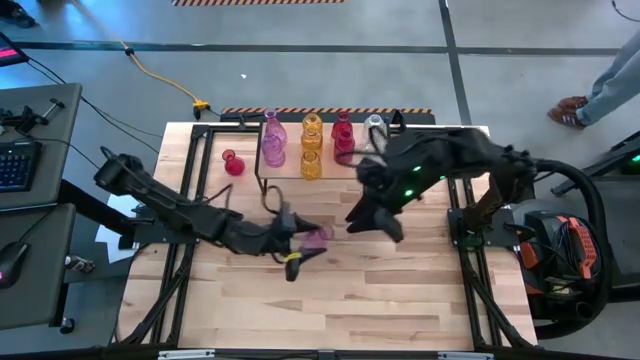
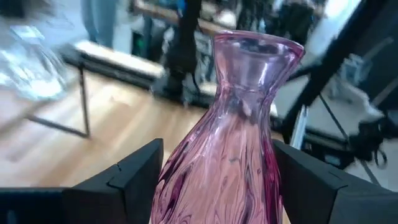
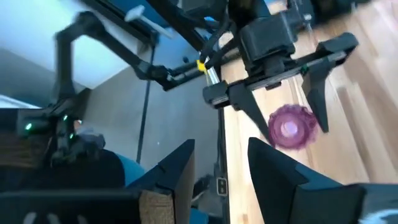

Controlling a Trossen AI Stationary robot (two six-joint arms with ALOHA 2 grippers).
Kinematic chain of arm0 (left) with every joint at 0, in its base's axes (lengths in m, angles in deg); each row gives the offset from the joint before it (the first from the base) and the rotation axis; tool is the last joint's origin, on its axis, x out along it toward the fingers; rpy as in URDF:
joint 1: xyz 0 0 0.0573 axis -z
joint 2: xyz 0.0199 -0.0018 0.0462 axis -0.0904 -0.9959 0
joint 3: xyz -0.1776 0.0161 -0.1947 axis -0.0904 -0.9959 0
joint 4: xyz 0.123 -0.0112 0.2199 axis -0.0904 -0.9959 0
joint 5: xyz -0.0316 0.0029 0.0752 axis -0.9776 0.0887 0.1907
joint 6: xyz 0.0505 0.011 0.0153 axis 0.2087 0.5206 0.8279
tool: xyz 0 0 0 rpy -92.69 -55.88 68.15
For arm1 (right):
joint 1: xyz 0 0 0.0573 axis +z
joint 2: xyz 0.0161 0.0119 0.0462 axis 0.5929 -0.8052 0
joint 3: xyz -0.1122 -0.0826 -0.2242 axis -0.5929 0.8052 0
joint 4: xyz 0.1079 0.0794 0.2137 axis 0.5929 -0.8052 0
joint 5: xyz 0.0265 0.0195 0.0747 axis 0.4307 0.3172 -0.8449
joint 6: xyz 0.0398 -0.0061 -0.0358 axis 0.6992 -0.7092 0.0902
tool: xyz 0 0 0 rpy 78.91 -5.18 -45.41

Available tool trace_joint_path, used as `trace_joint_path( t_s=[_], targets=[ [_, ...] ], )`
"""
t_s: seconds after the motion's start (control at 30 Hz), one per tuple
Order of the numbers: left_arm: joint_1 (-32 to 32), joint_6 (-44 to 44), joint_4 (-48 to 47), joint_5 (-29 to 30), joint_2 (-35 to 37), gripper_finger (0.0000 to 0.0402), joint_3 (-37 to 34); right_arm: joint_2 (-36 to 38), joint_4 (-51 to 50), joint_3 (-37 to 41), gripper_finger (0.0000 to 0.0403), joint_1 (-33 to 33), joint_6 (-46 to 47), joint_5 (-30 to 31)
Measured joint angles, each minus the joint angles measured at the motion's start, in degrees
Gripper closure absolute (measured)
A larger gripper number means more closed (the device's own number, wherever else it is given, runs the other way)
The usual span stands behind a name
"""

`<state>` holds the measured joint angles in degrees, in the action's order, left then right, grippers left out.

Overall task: Sort vases onto shelf
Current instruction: Put the pink vase on the shelf aligned with the other pink vases

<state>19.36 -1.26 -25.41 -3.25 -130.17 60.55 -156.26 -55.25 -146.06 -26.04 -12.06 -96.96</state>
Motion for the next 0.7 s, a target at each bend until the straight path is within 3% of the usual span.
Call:
trace_joint_path(
  t_s=[0.07, 0.2, 0.37, 0.53, 0.7],
  targets=[
    [1.40, 0.37, -1.61, 5.29, 2.14, 0.0148, 0.07, 0.05, -1.45, -3.05, 0.0273, -0.25, -1.91, 0.00],
    [4.04, -0.77, -10.60, 18.73, 6.35, 0.0148, 0.05, 4.02, 0.63, -0.52, 0.0273, -1.43, -3.90, 0.23],
    [6.44, -10.03, -23.98, 33.97, 10.01, 0.0148, 0.05, 6.76, -2.51, -0.70, 0.0273, -3.15, -8.06, 4.40],
    [7.18, -20.19, -32.09, 43.15, 10.53, 0.0148, 0.04, 8.58, -3.17, -0.69, 0.0273, -4.48, -11.86, 5.77],
    [6.77, -28.25, -32.76, 49.30, 9.87, 0.0148, -2.96, 8.95, -3.89, -0.69, 0.0273, -5.11, -14.46, 5.77]
  ],
)
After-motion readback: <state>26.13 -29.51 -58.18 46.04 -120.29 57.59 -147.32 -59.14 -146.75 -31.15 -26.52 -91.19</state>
